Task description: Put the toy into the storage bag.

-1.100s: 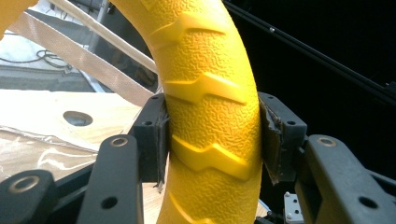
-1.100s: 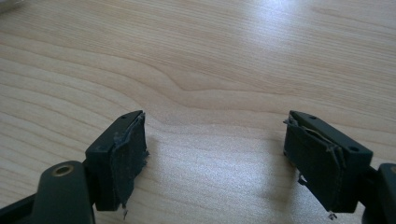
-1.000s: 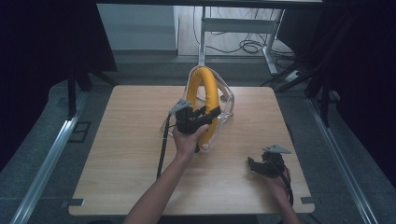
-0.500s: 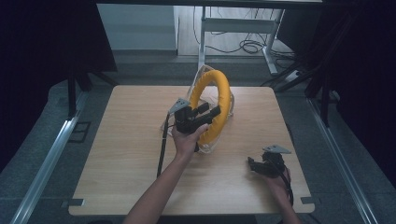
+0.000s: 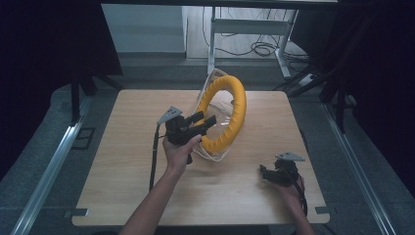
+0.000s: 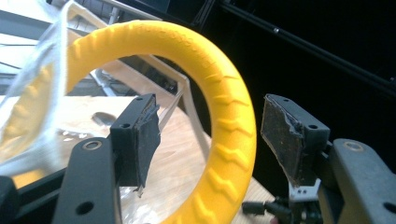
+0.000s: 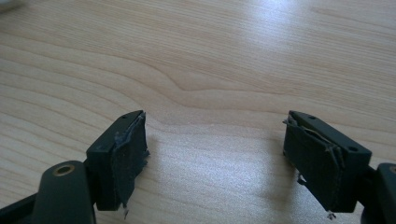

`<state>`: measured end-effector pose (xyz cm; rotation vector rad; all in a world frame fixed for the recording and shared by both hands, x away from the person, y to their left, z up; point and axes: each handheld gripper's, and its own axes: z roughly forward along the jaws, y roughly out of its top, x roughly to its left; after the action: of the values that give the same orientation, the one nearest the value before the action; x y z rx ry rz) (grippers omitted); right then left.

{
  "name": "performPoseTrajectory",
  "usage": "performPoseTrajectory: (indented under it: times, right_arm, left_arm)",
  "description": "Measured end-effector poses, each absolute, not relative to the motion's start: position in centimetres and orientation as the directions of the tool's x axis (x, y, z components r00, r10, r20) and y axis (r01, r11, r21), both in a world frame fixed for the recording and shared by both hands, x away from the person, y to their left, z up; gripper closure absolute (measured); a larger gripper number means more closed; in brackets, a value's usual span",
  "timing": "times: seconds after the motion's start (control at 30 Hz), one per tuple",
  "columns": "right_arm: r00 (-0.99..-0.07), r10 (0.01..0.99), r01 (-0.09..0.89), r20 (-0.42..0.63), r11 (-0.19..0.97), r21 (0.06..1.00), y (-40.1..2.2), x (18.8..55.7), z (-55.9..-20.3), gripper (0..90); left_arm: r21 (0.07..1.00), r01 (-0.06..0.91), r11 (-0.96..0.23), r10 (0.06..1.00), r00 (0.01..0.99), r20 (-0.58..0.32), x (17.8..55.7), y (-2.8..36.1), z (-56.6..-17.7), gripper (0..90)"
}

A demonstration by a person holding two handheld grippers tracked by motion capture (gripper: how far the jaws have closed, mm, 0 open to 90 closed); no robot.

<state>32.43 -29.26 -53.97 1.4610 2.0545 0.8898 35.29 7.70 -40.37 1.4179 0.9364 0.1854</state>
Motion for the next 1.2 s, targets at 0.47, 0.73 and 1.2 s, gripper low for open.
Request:
performPoseTrajectory:
  times: [0.47,0.73,1.2]
  right_arm:
    - [-0.322,0.947,0.646,-0.005,0.224,0.730,-29.3,32.4,-54.0,21.8]
    - [-0.322,0.947,0.646,-0.004,0.223,0.730,-29.3,32.4,-54.0,21.8]
    - [-0.322,0.947,0.646,-0.006,0.224,0.730,-29.3,32.4,-54.0,21.8]
  left_arm:
    - [0.890,0.437,0.129,0.642,0.648,-0.411,33.2,11.8,-42.1,34.8]
    - [0.883,0.456,0.112,0.645,0.643,-0.414,32.2,13.2,-43.2,34.7]
    - [0.868,0.493,0.056,0.668,0.628,-0.399,30.5,15.4,-44.5,34.5]
